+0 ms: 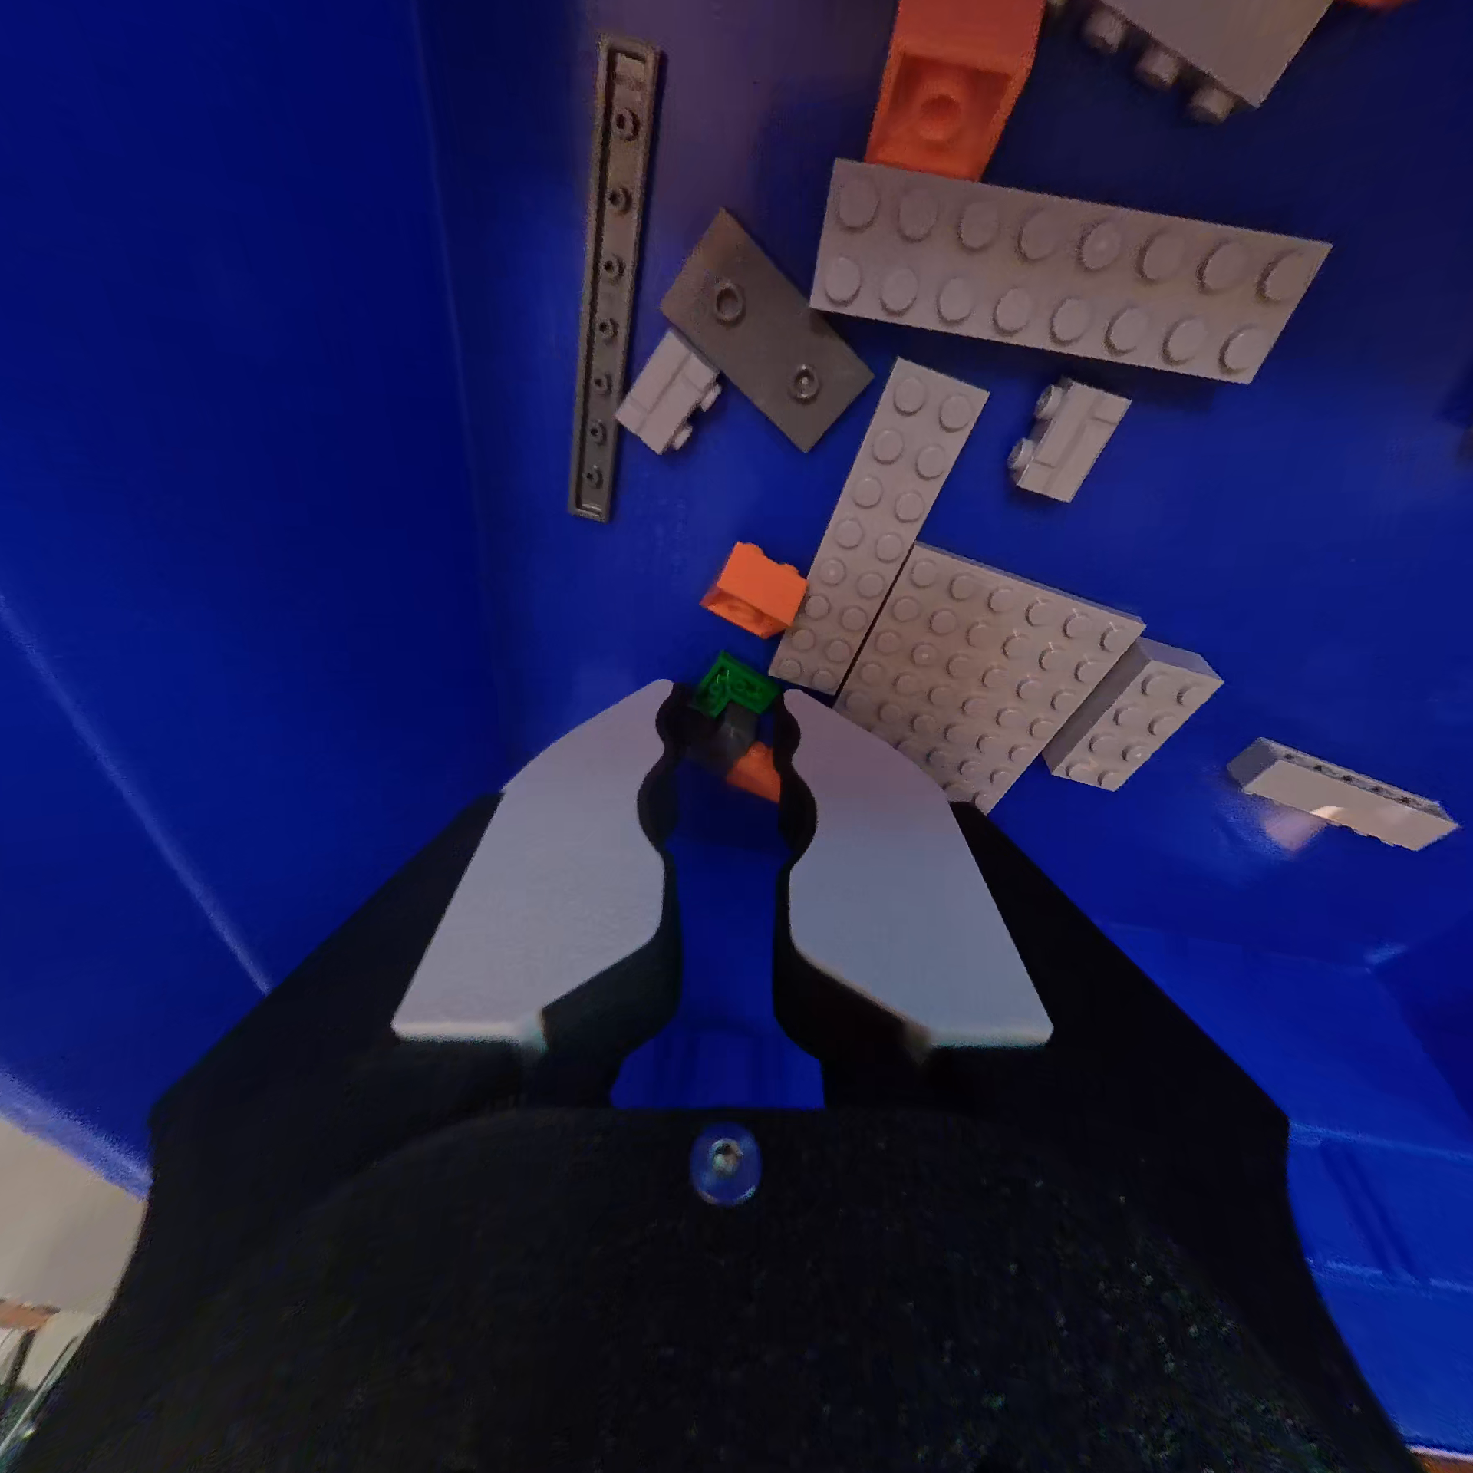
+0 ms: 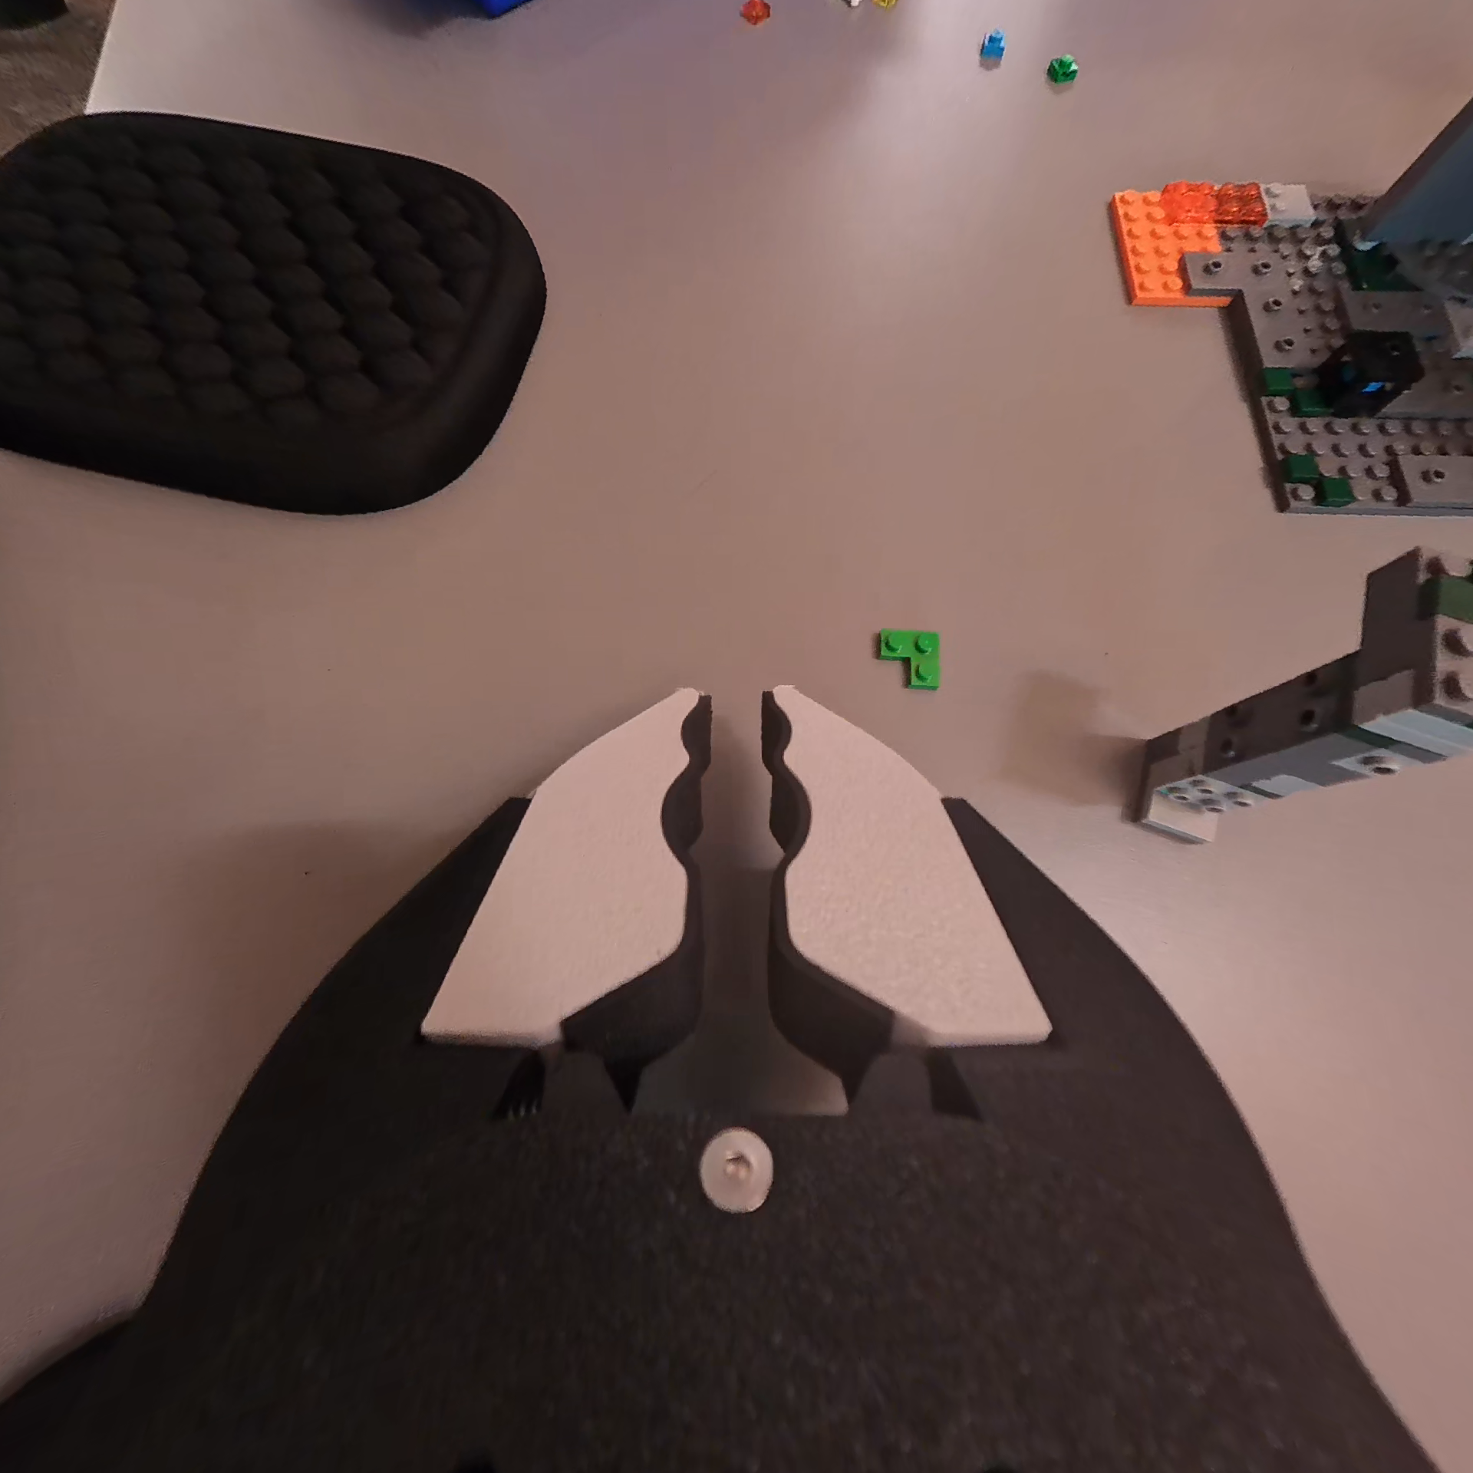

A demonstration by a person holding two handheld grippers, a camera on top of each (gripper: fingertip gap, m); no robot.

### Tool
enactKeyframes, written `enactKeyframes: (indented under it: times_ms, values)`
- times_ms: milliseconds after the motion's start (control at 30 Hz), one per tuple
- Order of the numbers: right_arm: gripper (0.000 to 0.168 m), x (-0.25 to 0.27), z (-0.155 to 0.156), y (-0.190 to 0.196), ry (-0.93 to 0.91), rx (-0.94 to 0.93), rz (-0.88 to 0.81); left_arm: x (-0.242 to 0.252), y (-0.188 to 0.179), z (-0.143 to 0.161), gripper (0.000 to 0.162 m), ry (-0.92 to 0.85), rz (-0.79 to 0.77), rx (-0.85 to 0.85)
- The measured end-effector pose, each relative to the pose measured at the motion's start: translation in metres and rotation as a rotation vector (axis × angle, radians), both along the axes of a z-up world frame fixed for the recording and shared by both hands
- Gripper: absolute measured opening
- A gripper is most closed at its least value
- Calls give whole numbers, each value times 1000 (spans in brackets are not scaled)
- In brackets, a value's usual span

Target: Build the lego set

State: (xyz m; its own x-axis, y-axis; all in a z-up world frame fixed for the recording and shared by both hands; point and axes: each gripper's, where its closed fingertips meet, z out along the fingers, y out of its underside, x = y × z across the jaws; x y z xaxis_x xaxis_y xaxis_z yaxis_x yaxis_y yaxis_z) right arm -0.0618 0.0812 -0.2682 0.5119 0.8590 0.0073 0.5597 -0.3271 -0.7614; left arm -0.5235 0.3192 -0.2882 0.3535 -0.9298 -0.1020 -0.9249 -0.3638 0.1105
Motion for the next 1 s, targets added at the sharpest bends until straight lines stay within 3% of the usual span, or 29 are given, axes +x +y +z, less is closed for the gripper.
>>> enactKeyframes:
  times_ms: [333,467,567,800,1000]
  values:
    - [12,-2,3,-2,-19,23,9,10,-4,6,18,-54,10,34]
    - [11,-2,6,-2,-7,26,9,38,-8,35,18,-232,-8,140]
    - [11,-5,10,-1,5,42,11,80,-20,73,17,-437,-68,223]
    - [12,-20,48,0,110,183,36,239,-110,172,17,-1051,-372,227]
    - [17,-31,110,-12,355,217,95,361,-217,212,17,-1479,-667,100]
